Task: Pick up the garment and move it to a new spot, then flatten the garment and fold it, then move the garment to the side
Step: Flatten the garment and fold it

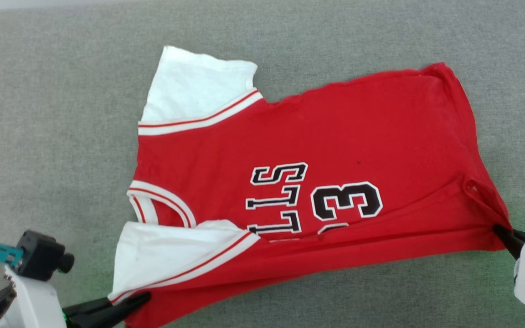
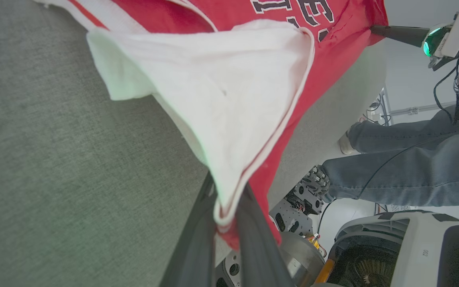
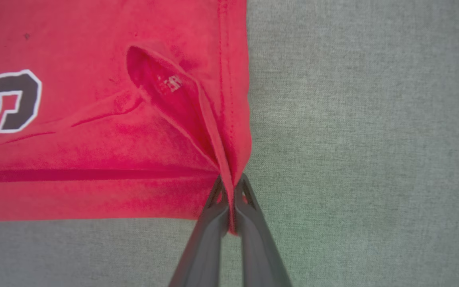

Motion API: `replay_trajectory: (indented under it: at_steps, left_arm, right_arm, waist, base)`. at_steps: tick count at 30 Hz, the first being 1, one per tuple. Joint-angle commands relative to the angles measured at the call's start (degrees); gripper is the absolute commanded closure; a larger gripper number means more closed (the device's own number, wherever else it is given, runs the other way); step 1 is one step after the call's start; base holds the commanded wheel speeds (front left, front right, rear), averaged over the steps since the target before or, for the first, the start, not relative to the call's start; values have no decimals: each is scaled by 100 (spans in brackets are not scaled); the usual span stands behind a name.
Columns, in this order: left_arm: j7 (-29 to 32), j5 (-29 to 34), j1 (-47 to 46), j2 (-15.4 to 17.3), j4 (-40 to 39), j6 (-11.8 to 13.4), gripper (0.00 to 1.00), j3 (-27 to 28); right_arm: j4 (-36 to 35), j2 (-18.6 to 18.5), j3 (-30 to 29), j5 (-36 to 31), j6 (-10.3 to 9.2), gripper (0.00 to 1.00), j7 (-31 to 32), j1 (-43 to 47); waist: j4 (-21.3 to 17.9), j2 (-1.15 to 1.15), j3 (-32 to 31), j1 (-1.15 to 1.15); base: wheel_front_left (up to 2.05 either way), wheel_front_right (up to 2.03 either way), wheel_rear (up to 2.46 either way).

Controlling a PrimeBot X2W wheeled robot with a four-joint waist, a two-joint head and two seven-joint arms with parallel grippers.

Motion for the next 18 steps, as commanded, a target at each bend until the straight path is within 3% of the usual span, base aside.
replay_trajectory:
  at_steps: [1,3,4,5,6,8,10,18]
  left_arm:
    - [-99,76,102,68,-13,12,100,-30]
    - [-214,95,140,69,-4,12,100,-49]
    - [-293,70,159,55,28,12,100,-38]
    - [-384,70,164,45,60,12,94,-23]
    - [-384,70,164,45,60,12,94,-23]
    - [-561,64,167,52,69,12,56,18]
    - [-788,17,156,102,51,10,0,91]
    - [-1796,69,-67,393,389,10,0,592]
  right_arm:
    - [-70,-31,-126,13,-8,100,-8,106]
    - [-129,-11,-207,-6,-8,94,-82,158]
    - [-136,17,-269,9,-8,53,-119,170]
    - [-166,41,-300,29,-8,0,-183,148]
    - [-166,41,-300,29,-8,0,-183,148]
    - [-240,108,-380,46,-8,0,-372,37]
    - [-339,190,-361,29,-5,0,-565,-58]
    - [-280,408,38,-290,-7,0,-2284,-563]
  waist:
    - [17,0,-7,0]
    - [34,0,-24,0]
    - [44,0,-36,0]
    - [53,0,-50,0]
    - [53,0,-50,0]
    - [75,0,-94,0]
    - [99,0,-148,0]
    - [119,0,-276,0]
  base:
    - [0,0,0]
    - [0,0,0]
    - [0,0,0]
    - [0,0,0]
    - [0,0,0]
    - [0,0,0]
    - [0,0,0]
    - [0,0,0]
